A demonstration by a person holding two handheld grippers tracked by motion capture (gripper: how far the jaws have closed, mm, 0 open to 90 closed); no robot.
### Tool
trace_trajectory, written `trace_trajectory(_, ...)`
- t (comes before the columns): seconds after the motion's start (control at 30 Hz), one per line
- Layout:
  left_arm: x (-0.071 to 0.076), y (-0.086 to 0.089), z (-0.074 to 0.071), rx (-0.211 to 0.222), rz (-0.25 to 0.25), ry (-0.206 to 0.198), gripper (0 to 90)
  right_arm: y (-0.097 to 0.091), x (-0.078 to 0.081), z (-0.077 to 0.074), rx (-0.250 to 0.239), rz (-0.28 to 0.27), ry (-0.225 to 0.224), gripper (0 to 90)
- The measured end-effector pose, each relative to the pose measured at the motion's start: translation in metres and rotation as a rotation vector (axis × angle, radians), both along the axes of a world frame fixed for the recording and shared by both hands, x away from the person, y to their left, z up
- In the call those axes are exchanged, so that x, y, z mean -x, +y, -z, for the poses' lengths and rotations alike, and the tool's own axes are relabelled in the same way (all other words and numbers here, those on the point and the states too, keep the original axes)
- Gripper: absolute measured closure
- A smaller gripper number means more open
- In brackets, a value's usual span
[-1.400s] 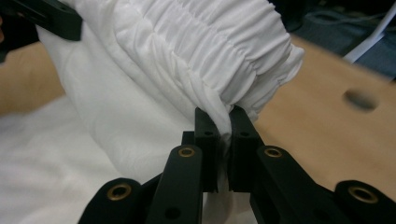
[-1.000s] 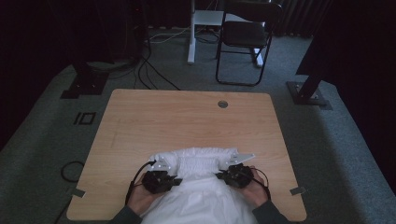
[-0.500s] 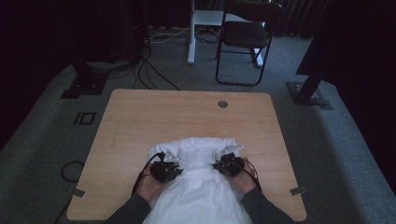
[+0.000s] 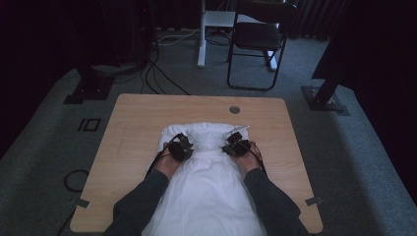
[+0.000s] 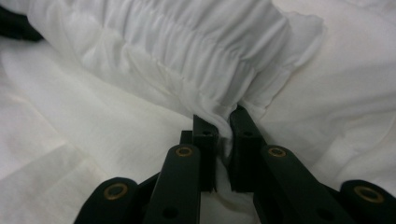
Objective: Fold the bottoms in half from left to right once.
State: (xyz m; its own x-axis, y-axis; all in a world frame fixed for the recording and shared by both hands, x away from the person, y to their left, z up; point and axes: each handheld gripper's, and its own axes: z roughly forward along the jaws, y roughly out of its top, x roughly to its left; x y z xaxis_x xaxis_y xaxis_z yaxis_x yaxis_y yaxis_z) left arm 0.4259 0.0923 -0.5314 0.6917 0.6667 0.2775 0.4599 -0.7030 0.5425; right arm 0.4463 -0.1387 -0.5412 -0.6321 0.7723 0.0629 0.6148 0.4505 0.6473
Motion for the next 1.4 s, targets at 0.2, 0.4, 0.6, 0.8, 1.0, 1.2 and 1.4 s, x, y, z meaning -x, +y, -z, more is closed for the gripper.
trace_trajectory(0.2, -0.026, -0.011, -0.001, -0.049, -0.022, -0.022, 82.1, 0.014, -0.023, -0.005, 0.123, 0.041, -0.044, 82.2)
trace_trajectory(0.4, -0.038, 0.005, -0.009, 0.133, -0.061, 0.064, 84.3, 0.006, -0.039, -0.012, 0.067, 0.084, 0.001, 84.3)
trace_trajectory(0.6, -0.009, 0.033, -0.072, 0.397, -0.006, -0.022, 86.1, -0.016, -0.01, -0.066, -0.069, 0.075, -0.157, 84.5)
trace_trajectory(0.8, 0.054, 0.036, -0.111, 0.4, 0.1, -0.131, 86.0, -0.028, 0.045, -0.116, -0.101, -0.007, -0.306, 84.6)
trace_trajectory(1.0, 0.106, 0.039, -0.076, 0.328, 0.154, -0.038, 85.8, -0.026, 0.102, -0.095, -0.02, -0.123, -0.288, 84.6)
trace_trajectory(1.2, 0.12, 0.042, -0.022, 0.293, 0.128, 0.125, 85.6, -0.021, 0.129, -0.04, -0.027, -0.165, -0.136, 84.5)
trace_trajectory(1.4, 0.108, 0.034, 0.005, 0.145, 0.135, 0.122, 84.6, -0.012, 0.128, 0.003, 0.015, -0.16, -0.032, 84.3)
